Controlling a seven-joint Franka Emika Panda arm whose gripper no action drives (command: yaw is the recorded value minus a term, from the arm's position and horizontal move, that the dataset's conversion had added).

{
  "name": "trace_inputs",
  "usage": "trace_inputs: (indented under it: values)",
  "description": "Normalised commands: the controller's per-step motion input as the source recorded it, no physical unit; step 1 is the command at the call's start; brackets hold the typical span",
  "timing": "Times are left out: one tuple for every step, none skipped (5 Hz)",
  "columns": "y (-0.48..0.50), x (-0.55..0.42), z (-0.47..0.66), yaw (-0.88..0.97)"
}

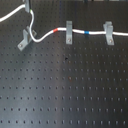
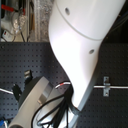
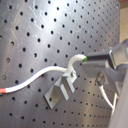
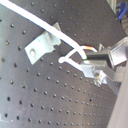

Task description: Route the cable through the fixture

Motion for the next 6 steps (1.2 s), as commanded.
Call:
trace_inputs:
  values:
    - [0.013, 0.007, 0.00, 0.00]
    - [-0.028, 0.029, 0.23, 0.25]
    - [-0.001, 0.001, 0.26, 0.31]
    - [-0.020, -0.035, 0.36, 0.37]
    - [0.017, -0.154, 0.40, 0.38]
    - [0.125, -0.180, 0.31, 0.32]
